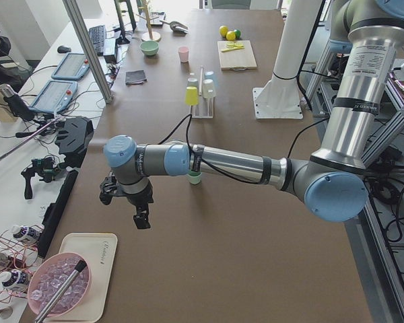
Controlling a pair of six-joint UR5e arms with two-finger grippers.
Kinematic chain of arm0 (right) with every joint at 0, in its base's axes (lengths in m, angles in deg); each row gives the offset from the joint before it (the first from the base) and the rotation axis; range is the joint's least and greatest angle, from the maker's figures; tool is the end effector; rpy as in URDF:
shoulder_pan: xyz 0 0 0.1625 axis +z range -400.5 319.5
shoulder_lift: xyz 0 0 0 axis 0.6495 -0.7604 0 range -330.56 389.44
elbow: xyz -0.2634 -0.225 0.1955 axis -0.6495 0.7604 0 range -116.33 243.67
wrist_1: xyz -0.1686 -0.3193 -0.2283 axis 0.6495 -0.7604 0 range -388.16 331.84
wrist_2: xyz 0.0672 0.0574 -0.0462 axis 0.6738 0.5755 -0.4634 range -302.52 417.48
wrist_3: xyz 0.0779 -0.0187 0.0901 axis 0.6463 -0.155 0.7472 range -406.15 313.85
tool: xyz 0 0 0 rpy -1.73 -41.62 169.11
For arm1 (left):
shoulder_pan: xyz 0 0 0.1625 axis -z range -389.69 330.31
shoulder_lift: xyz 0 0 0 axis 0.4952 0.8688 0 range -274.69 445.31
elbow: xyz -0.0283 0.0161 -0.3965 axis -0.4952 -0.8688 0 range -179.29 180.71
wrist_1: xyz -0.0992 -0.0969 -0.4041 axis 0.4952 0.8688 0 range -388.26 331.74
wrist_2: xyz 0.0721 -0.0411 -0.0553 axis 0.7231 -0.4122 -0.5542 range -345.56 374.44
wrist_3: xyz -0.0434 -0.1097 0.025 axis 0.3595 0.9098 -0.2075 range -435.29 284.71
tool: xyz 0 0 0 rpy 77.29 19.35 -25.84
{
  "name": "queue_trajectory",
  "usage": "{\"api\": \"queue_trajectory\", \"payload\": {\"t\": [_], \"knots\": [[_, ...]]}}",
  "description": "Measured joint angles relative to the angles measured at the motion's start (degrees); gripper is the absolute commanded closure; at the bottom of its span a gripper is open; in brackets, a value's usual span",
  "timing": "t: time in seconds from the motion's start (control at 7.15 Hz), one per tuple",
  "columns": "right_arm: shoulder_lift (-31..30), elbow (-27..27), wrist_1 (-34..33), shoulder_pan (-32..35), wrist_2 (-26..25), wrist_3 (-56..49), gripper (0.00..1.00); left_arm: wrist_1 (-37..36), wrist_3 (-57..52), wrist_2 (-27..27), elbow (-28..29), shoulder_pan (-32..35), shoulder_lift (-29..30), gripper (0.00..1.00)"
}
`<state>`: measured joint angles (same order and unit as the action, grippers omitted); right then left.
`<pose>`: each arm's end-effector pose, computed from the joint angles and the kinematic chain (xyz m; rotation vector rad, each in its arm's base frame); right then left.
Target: Place cup on cup holder
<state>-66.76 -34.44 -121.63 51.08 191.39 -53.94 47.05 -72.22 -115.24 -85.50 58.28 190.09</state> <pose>0.0624 -0.4585 0.6340 0.0368 -0.7661 -0.0926 -0.0352 -0.5951 0.5688 -0.0928 0.6887 -0.0397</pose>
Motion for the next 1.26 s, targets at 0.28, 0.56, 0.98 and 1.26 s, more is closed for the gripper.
{"api": "queue_trajectory", "payload": {"t": [0.28, 0.56, 0.98, 1.26], "knots": [[1.1, -1.9, 0.1, -2.1, -0.2, -1.0, 0.0, -7.9, 0.0, -0.2, 0.2, -3.1, 5.9, 0.02], [2.4, -4.3, 0.0, -5.2, -0.3, -1.2, 0.01, -11.2, 0.0, -2.4, 0.0, -4.2, 7.7, 0.02], [4.9, -8.8, -1.5, -12.8, -3.9, -1.2, 0.01, -12.1, -0.1, -5.7, 2.2, -4.7, 8.6, 0.02], [10.2, -10.3, -8.6, -17.3, -7.4, -1.3, 0.0, -12.3, 0.1, -6.2, 2.5, -6.5, 8.7, 0.02]]}}
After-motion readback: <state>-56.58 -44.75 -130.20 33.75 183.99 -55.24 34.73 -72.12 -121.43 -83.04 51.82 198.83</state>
